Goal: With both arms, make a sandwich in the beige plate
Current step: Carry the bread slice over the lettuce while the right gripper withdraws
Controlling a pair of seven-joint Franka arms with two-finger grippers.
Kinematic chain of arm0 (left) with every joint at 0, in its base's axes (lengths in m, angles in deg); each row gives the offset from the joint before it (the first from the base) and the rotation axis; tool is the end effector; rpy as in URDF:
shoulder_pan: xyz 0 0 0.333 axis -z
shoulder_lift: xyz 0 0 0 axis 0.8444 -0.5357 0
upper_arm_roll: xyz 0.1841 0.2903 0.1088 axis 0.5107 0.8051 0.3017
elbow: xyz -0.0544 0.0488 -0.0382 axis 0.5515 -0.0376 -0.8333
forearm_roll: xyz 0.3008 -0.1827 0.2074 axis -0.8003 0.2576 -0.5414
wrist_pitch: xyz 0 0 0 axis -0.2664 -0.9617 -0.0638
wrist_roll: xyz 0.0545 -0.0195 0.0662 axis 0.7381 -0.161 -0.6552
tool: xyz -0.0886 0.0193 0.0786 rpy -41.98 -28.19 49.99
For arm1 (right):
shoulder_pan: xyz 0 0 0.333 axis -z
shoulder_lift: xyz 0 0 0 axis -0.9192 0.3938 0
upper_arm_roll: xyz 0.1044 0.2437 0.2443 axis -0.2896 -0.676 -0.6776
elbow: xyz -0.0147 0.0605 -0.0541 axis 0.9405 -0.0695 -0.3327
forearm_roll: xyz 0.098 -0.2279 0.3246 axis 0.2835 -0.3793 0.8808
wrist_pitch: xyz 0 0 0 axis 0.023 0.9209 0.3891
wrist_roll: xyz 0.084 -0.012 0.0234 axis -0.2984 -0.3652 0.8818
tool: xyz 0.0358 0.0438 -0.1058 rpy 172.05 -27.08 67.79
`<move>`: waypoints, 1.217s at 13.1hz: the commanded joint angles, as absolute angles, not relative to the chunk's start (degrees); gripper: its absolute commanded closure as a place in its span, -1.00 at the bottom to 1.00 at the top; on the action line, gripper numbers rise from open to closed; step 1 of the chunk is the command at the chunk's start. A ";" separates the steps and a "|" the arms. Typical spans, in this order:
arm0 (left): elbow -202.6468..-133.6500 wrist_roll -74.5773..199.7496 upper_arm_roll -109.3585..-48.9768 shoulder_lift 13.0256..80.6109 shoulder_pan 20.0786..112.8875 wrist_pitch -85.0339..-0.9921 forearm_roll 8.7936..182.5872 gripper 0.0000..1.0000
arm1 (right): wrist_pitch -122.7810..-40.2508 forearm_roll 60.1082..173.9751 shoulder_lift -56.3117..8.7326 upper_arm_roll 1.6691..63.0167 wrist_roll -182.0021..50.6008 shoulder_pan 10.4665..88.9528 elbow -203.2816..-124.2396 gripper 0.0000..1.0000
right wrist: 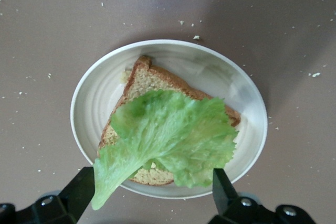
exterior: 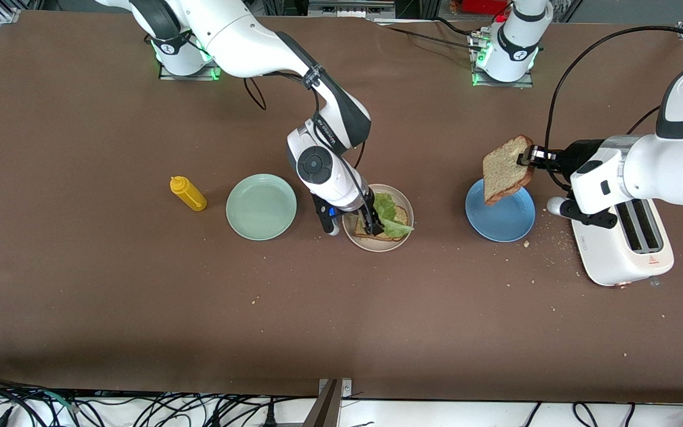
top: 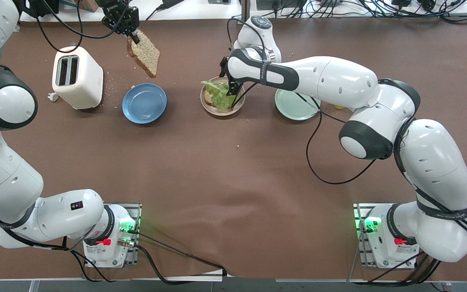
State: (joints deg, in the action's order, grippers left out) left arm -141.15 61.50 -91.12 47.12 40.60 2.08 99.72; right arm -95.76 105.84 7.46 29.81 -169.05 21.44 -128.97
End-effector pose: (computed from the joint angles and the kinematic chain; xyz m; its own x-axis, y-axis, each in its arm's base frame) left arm 0.6440 -0.1076 0.5451 0.8874 -0.2350 -0.3966 -0.0669 -0.9169 0.3935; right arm 0.6012 0.5916 0.2549 0.3500 -0.8646 -0.3604 -0.9358 -0.3400 -0.0933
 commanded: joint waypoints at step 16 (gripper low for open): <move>-143.32 51.34 -92.57 28.25 50.14 -22.69 125.46 1.00 | -46.24 94.70 -20.71 54.82 -102.07 24.88 -127.58 -0.99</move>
State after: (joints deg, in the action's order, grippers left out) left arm -143.61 56.74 -92.53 30.01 49.60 -20.37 123.92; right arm -47.89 95.27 -18.81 51.39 -110.39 25.51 -125.84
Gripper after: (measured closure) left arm 0.916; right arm 0.004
